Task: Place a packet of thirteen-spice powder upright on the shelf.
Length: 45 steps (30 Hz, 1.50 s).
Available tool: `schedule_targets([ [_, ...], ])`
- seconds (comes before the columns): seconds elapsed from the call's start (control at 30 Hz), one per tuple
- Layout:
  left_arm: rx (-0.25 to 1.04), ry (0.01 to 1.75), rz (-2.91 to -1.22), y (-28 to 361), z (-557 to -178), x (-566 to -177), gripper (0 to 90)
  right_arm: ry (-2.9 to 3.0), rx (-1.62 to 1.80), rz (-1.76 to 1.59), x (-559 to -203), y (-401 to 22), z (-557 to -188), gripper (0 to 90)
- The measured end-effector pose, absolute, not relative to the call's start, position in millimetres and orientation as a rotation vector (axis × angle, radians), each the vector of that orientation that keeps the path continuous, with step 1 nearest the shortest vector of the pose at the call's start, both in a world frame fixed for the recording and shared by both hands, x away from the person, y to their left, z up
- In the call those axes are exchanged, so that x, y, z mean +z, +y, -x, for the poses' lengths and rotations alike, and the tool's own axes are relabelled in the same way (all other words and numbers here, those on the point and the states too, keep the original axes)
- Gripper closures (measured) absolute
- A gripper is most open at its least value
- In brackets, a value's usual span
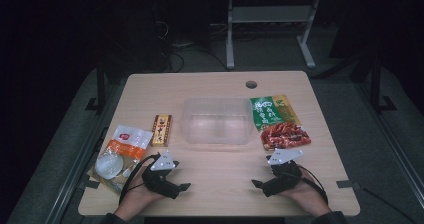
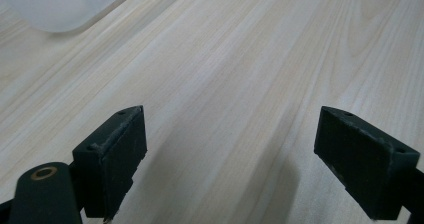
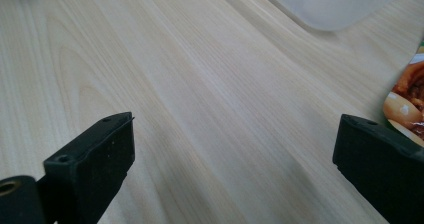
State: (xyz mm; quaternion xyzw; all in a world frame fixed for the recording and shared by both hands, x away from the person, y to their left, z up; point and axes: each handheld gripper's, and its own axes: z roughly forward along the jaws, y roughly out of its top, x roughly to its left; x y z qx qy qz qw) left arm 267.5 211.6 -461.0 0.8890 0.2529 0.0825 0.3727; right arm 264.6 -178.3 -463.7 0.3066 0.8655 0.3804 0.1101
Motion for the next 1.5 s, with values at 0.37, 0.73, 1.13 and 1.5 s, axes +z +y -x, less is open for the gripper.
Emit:
schedule_targets([
  [0.37, 0.26, 0.751, -2.26, 221, -276, -437, 26.6, 2.548, 1.134, -0.906, -463, -178, -264, 3.2],
  [0.73, 0.318, 0.968, -2.189, 255, -317, -397, 66.4, 2.558, 1.128, -0.909, -464, -177, -264, 5.1],
  [1.13, 0.379, 1.047, -2.157, 265, -375, -380, 89.6, 2.577, 1.127, -0.903, -465, -175, -264, 5.7],
  [1.5, 0.429, 1.125, -2.17, 263, -429, -388, 89.6, 2.586, 1.128, -0.899, -465, -175, -263, 6.0],
])
